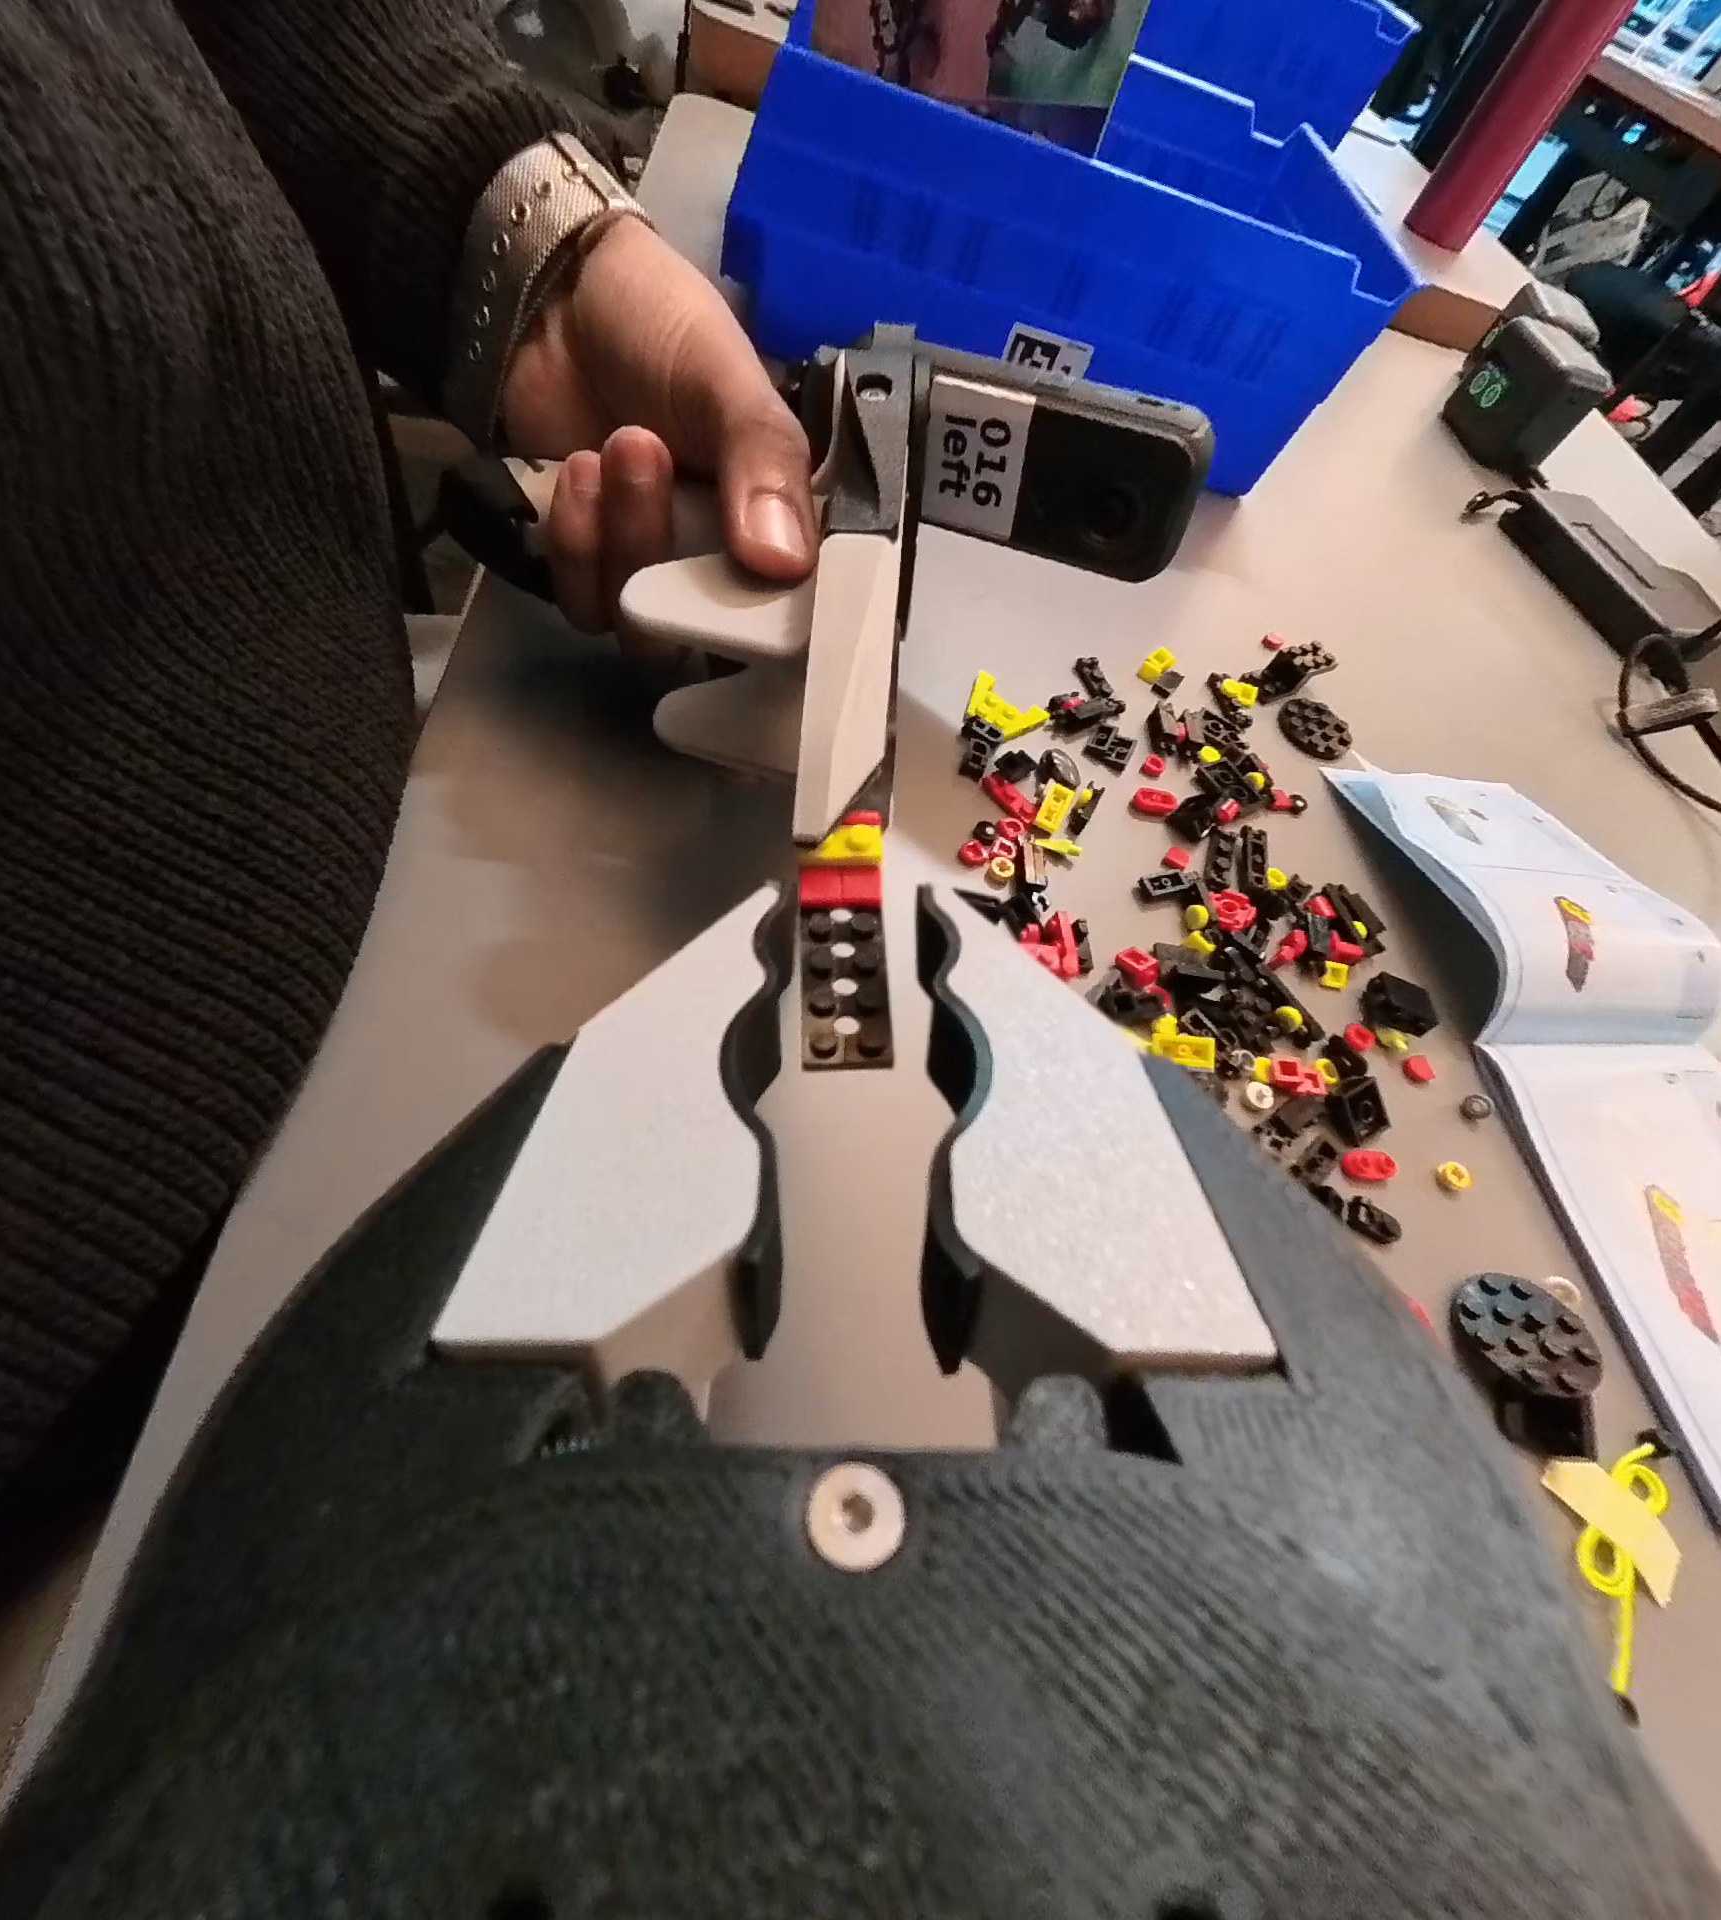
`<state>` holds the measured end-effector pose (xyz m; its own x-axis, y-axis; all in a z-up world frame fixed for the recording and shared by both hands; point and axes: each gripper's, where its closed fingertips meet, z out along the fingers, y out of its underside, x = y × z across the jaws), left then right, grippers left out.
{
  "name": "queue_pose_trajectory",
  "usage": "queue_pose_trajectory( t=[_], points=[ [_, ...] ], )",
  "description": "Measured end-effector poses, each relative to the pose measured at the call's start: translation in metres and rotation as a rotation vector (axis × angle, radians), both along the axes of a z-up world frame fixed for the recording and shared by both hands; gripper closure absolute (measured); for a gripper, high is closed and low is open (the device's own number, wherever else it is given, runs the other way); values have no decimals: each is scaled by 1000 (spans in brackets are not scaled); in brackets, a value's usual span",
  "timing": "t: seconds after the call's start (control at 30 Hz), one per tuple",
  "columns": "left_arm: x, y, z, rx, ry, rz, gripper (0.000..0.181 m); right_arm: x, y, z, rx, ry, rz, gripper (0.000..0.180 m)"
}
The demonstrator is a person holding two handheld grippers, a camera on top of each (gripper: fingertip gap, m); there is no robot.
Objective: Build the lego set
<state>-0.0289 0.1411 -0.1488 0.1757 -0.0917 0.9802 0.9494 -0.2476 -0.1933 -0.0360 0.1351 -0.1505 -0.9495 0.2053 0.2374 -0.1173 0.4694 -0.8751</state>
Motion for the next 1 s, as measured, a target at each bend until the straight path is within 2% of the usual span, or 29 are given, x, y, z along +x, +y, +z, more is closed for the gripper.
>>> queue_pose_trajectory(
  t=[0.3,0.63,0.77,0.87,1.0],
  points=[
    [2,1,1,9,-17,-11,173,4,-3,1,-9,-1,19,165],
    [5,1,1,2,-9,-29,174,7,-3,1,-4,7,39,165],
    [2,1,4,15,12,-9,173,0,-1,1,-7,7,-3,153],
    [-5,-1,11,39,80,34,173,-11,4,7,-67,-49,-61,137],
    [-17,-4,10,-3,219,106,174,-24,14,18,-175,-143,-125,132]
  ],
)
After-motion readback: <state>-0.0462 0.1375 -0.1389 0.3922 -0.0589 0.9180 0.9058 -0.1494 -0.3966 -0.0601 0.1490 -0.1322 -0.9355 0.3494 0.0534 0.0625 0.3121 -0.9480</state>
